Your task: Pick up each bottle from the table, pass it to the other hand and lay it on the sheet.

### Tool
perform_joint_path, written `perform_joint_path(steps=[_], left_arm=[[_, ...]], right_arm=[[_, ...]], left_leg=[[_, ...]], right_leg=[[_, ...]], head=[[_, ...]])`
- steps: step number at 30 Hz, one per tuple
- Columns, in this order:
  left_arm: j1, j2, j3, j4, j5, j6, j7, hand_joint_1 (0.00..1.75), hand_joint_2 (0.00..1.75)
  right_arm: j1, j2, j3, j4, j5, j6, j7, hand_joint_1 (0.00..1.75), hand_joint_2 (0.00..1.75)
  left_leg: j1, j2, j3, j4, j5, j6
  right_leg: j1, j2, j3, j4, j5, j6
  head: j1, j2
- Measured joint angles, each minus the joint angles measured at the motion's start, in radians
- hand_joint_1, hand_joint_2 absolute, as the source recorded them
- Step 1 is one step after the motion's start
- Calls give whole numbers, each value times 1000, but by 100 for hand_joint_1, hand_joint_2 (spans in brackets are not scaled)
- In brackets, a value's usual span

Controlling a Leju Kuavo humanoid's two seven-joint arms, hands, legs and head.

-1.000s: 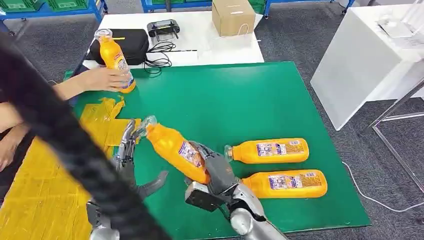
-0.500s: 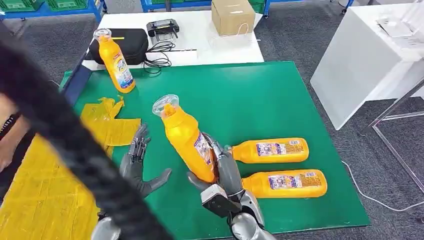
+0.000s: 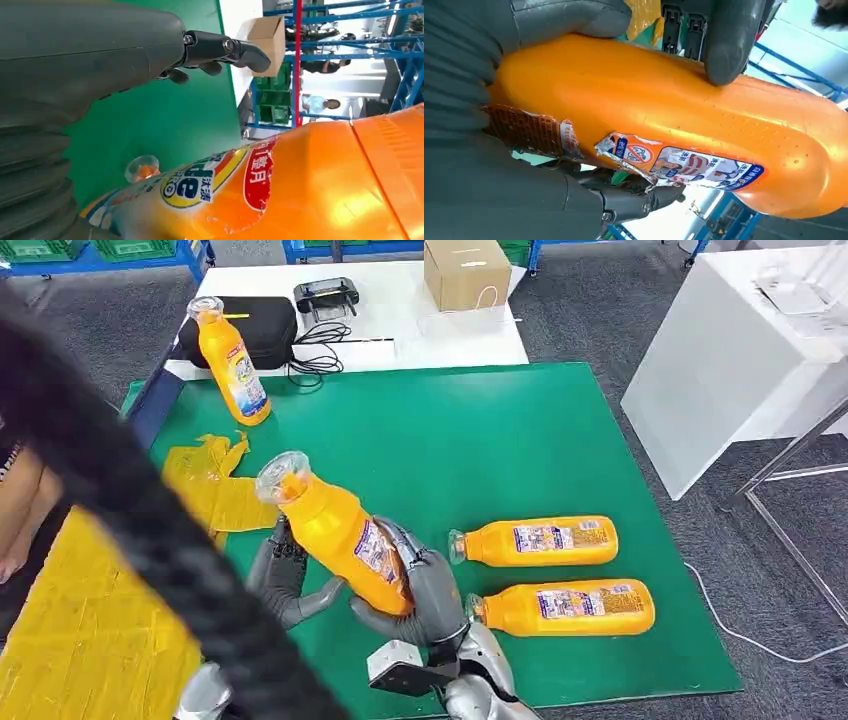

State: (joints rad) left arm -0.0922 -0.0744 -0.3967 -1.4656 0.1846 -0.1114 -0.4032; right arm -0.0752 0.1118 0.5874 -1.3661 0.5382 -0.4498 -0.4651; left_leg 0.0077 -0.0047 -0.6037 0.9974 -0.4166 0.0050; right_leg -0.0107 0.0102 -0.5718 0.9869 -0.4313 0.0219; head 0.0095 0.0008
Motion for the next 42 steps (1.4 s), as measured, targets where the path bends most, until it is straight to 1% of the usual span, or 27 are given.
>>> perform_joint_path(steps=[8,19,20,29,38,42], left_arm=[[-1,0,-5,-1,62,-81,5,0,175],[1,5,-22,-12,64,-115,-14,0,175],[1,5,-22,-12,64,-116,-14,175,175],[3,6,-28,-12,62,-108,-24,175,175],[2,3,-29,-12,19,-50,-47,175,175],[1,3,-32,-12,18,-47,-48,175,175]], right_arm=[[-38,-1,57,72,60,23,30,175,175],[-62,0,74,137,20,54,32,175,175],[-63,1,74,140,19,57,31,175,175],[-70,2,74,157,21,58,28,175,175],[-64,4,77,153,26,40,21,175,175],[-64,5,77,153,27,39,19,175,175]], left_leg=[[0,0,0,0,0,0],[0,0,-1,0,0,0],[0,0,-1,0,0,0],[0,0,-1,0,0,0],[0,0,-1,0,0,0],[0,0,-1,0,0,0]], right_leg=[[0,0,-1,0,0,0],[0,0,-1,0,0,0],[0,0,-1,0,0,0],[0,0,-1,0,0,0],[0,0,-1,0,0,0],[0,0,-2,0,0,0]], head=[[0,0],[0,0],[0,0],[0,0],[0,0],[0,0]])
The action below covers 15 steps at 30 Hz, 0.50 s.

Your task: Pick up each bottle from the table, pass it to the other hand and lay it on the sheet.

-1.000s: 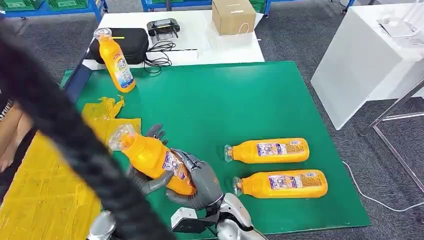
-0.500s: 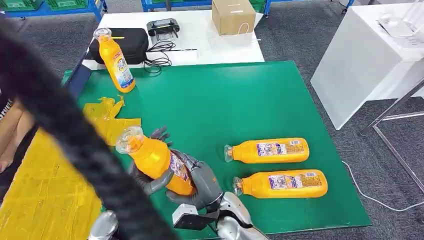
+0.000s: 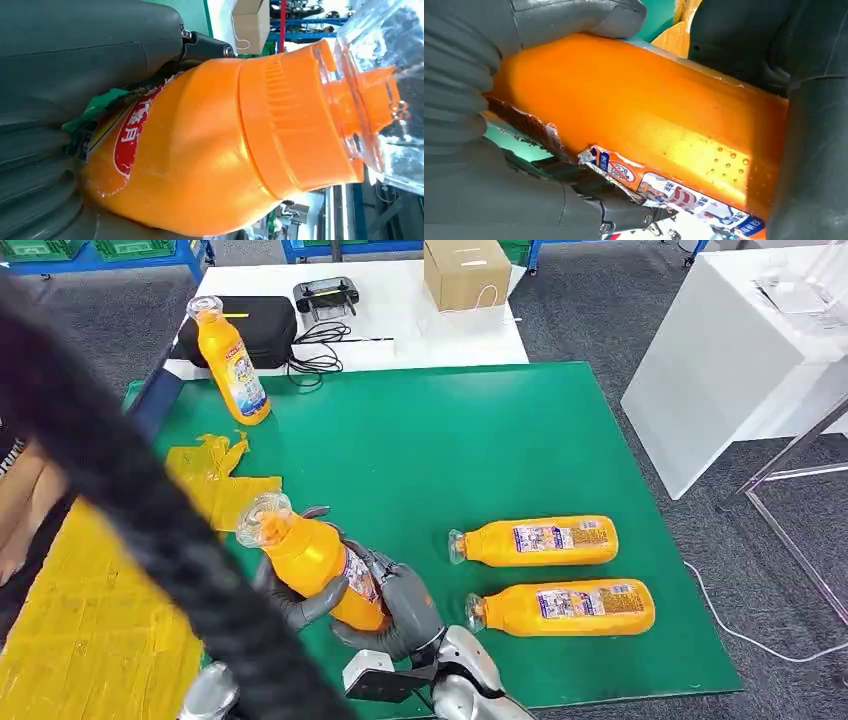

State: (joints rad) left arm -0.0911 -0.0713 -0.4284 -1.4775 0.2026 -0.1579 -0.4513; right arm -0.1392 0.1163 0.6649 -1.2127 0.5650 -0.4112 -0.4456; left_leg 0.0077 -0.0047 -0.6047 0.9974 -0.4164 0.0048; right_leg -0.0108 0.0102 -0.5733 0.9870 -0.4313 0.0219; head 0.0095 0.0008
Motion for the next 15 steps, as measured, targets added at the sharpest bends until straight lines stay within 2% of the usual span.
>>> perform_joint_path(steps=[6,7,8,9,12,15], left_arm=[[0,0,-3,0,-1,2,-1,175,175],[0,0,-3,0,-1,2,-1,175,175],[0,0,-3,0,-1,2,-1,175,175],[0,0,-4,0,-1,2,-1,175,175],[-1,0,-5,0,-24,24,-5,175,175],[-4,1,-4,-2,-122,128,-27,175,175]], right_arm=[[1,0,1,0,0,0,-1,175,175],[2,0,1,0,0,0,-1,154,175],[2,0,1,-2,0,-1,-1,9,175],[3,0,1,-3,0,-1,-1,0,175],[5,0,1,-6,-3,-12,-7,0,175],[22,0,-1,-31,-23,-43,-21,0,175]], left_leg=[[0,0,0,0,0,0],[0,0,0,0,0,0],[0,0,0,0,0,0],[0,0,0,0,0,0],[0,0,0,0,0,0],[0,0,0,0,0,0]], right_leg=[[0,0,0,0,0,0],[0,0,0,0,0,0],[0,0,0,0,0,0],[0,0,0,0,0,0],[0,0,0,0,0,0],[0,0,0,0,0,0]], head=[[0,0],[0,0],[0,0],[0,0],[0,0],[0,0]])
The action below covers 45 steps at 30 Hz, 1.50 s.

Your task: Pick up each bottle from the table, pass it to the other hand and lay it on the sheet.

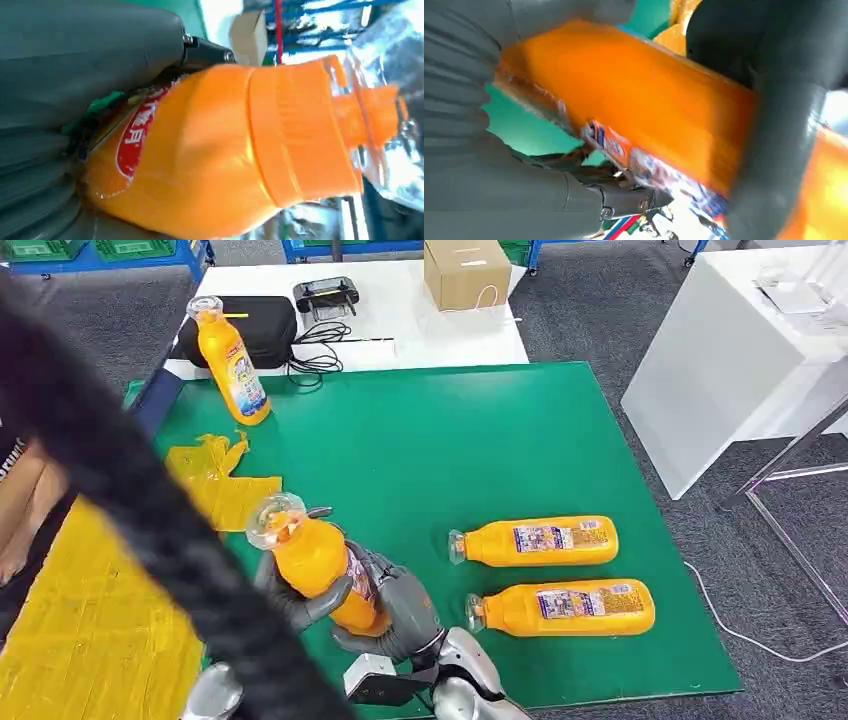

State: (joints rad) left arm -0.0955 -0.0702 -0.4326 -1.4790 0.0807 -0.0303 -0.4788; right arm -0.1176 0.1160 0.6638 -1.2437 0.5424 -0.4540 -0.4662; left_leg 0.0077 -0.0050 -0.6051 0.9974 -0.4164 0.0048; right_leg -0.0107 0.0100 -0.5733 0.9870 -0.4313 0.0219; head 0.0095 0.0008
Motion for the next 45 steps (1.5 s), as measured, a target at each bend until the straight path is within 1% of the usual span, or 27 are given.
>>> perform_joint_path(steps=[3,6,8,10,11,12,14,17,23,29,32,37,45], left_arm=[[-12,8,16,-13,-152,155,0,175,175],[-42,34,65,-9,-414,355,38,175,175],[-72,51,94,11,-611,451,97,175,175],[-105,74,119,46,-774,496,160,175,175],[-127,89,130,74,-881,514,215,175,175],[-151,106,139,102,-967,519,257,175,175],[-200,133,158,180,-1073,509,286,175,175],[-255,162,183,289,-1158,511,321,175,175],[-310,185,199,417,-1237,537,364,175,175],[-390,191,198,611,-1430,617,466,175,175],[-428,190,197,723,-1467,639,499,175,175],[-450,190,208,858,-1464,671,507,175,175],[-452,190,220,943,-1457,678,500,175,175]], right_arm=[[27,-4,-9,-65,-14,-32,-9,0,175],[60,-10,-32,-152,-26,-44,-13,0,175],[75,-16,-50,-204,-29,-45,-18,0,175],[87,-20,-63,-249,-33,-40,-20,0,175],[93,-22,-70,-268,-38,-28,-20,0,175],[97,-25,-76,-284,-40,-14,-20,0,175],[103,-30,-85,-317,-40,11,-19,0,175],[111,-38,-89,-354,-39,29,-19,0,175],[117,-47,-92,-391,-37,29,-19,0,175],[117,-63,-102,-426,-30,3,-19,0,175],[117,-75,-112,-446,-5,-14,-10,0,175],[115,-100,-127,-456,61,5,56,0,175],[108,-119,-134,-456,77,11,69,0,175]], left_leg=[[0,0,0,0,0,0],[0,1,0,0,0,0],[1,0,0,0,1,-1],[1,0,0,0,1,-1],[1,1,0,0,1,-1],[1,1,0,0,2,-1],[1,0,0,0,3,-1],[1,0,0,0,3,-1],[0,0,-1,0,3,-1],[0,0,-1,0,3,-1],[0,0,-1,0,3,-1],[0,1,-1,0,3,-1],[0,0,-2,0,3,-1]], right_leg=[[0,0,0,0,0,0],[0,0,-1,0,0,0],[0,-1,0,0,0,0],[0,-1,0,0,0,0],[1,0,0,0,0,0],[1,0,-1,0,0,0],[1,0,0,0,1,0],[0,0,0,1,1,0],[0,-1,-1,1,1,0],[0,-1,-1,0,1,0],[0,0,-1,0,1,0],[0,0,-1,1,1,0],[0,0,-1,1,1,0]], head=[[0,0],[0,0],[0,0],[0,0],[0,0],[0,0],[0,0],[0,0],[0,0],[0,0],[0,0],[0,0],[0,0]])
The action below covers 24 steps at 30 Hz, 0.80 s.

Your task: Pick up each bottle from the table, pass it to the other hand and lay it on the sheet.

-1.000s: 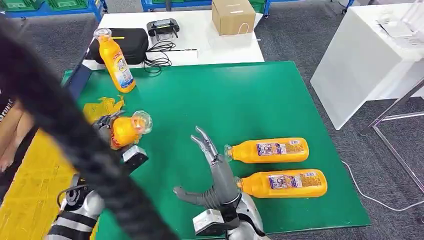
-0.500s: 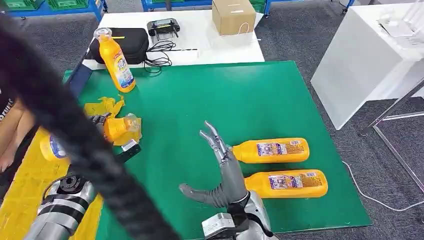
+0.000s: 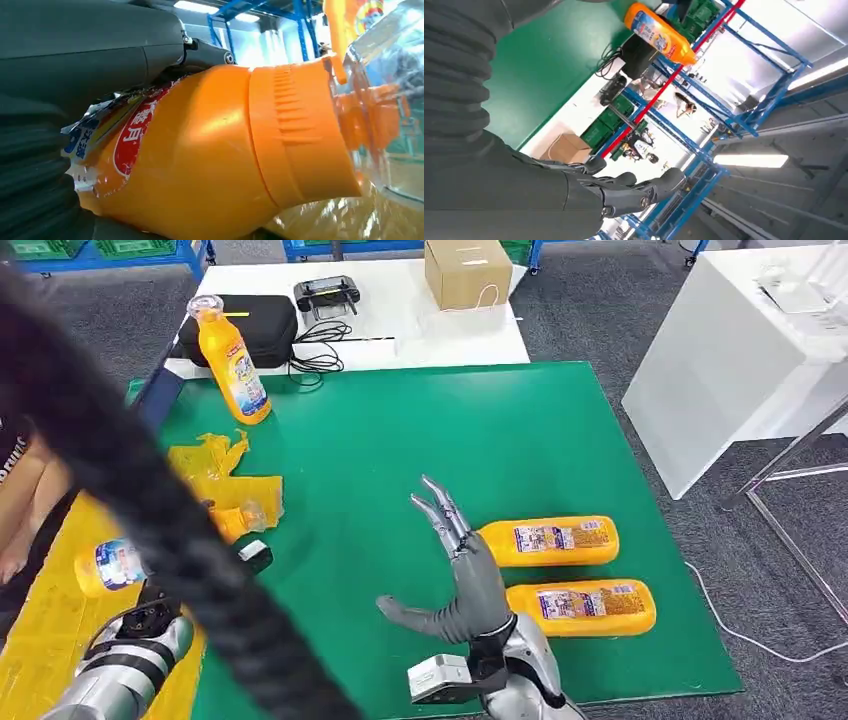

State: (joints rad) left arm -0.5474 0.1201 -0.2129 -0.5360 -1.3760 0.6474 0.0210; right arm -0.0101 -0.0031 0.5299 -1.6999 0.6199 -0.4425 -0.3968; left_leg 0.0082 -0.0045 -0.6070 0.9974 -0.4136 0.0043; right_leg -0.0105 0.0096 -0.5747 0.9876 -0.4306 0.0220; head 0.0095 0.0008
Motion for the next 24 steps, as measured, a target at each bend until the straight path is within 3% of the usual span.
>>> perform_joint_path(steps=[5,6,7,17,24], left_arm=[[2,0,18,21,25,-1,-15,175,175],[3,-1,23,26,35,-1,-24,54,175],[3,-2,26,31,47,-1,-32,0,175],[10,-26,106,48,172,2,-130,0,175],[13,-54,168,34,316,-82,-213,0,175]], right_arm=[[-13,-9,0,1,26,17,19,0,175],[-17,-9,0,3,26,19,20,0,175],[-21,-10,0,4,26,21,20,0,175],[-41,-14,1,24,47,27,42,0,175],[-56,-14,1,46,82,43,81,0,175]], left_leg=[[0,0,0,0,0,0],[0,0,0,0,0,0],[0,0,0,0,0,0],[0,0,0,0,0,0],[0,-1,0,0,0,0]], right_leg=[[0,0,0,0,0,0],[0,0,0,0,0,0],[0,0,0,0,0,0],[0,0,0,0,0,0],[0,-1,1,0,0,0]], head=[[0,0],[0,0],[0,0],[0,0],[0,0]])
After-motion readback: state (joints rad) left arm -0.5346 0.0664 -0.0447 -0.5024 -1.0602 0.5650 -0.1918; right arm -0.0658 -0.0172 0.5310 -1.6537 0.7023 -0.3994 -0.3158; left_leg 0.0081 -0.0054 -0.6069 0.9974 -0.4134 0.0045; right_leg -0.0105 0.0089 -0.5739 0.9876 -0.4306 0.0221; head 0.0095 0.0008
